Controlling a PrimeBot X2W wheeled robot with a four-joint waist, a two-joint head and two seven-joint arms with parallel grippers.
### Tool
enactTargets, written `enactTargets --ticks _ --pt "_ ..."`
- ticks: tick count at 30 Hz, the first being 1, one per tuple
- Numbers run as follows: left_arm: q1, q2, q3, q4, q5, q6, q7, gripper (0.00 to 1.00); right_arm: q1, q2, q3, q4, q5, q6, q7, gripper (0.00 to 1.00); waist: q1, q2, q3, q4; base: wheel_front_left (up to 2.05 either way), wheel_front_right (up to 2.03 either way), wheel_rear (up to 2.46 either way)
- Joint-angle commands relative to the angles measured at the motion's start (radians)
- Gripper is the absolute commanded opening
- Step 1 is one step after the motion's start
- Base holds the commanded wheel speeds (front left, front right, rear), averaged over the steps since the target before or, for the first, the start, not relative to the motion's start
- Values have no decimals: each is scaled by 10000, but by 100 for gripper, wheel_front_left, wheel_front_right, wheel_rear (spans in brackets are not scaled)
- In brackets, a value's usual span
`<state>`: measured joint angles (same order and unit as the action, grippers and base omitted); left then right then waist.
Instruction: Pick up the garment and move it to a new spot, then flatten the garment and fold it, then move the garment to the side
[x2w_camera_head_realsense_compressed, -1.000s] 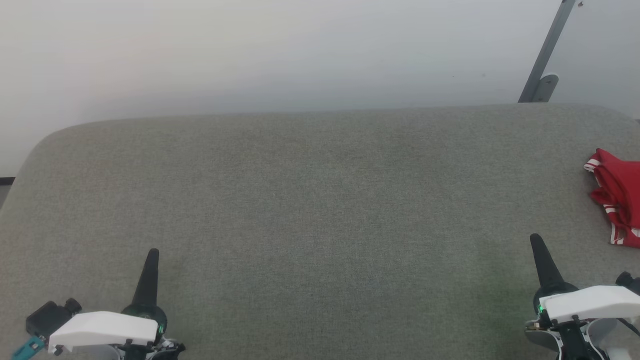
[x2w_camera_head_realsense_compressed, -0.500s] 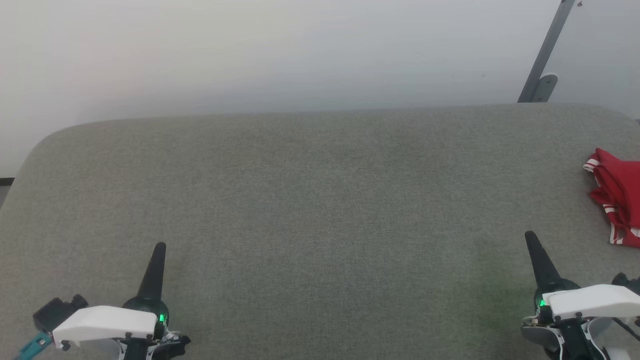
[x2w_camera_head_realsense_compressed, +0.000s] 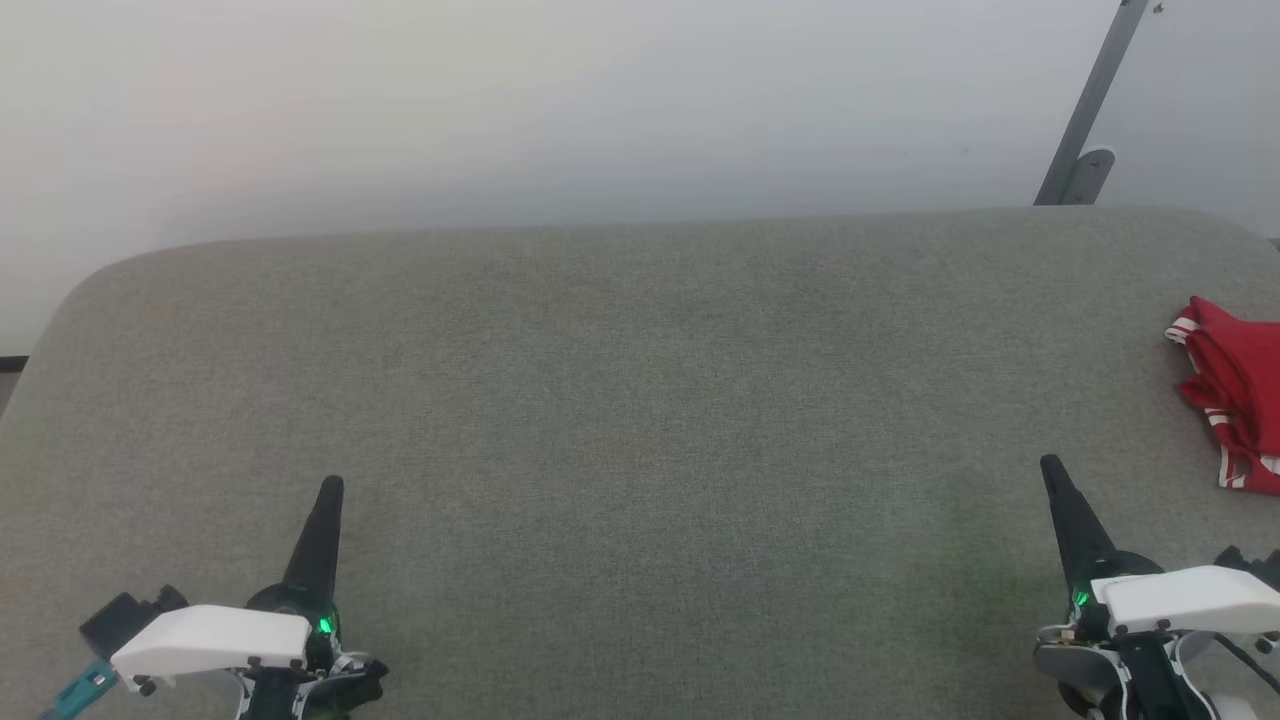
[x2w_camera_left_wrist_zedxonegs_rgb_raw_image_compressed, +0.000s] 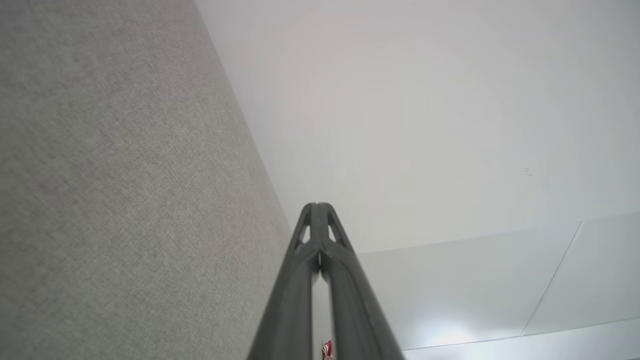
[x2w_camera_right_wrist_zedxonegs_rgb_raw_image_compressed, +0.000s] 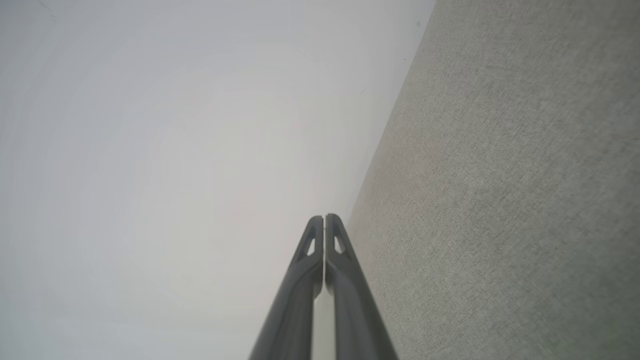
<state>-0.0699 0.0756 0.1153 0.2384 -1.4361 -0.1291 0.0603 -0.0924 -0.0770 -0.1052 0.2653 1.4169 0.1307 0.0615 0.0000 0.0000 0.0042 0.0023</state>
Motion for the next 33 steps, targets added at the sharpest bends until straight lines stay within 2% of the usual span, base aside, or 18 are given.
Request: enactTargets --ticks 1,26,33 --pt "-247 -31 3 -16 -219 -22 83 0 -188 33 -40 -92 241 2 72 0 0 0 -1 -1 0 0 0" --pt "-418 -251 -11 62 -1674 -27 528 0 -187 283 -101 -224 1813 1 517 0 0 0 -10 -20 0 0 0" --pt "-448 -279 -10 71 -1778 -28 574 0 -191 299 -104 -230 1975 0 563 0 0 0 -11 -23 0 0 0"
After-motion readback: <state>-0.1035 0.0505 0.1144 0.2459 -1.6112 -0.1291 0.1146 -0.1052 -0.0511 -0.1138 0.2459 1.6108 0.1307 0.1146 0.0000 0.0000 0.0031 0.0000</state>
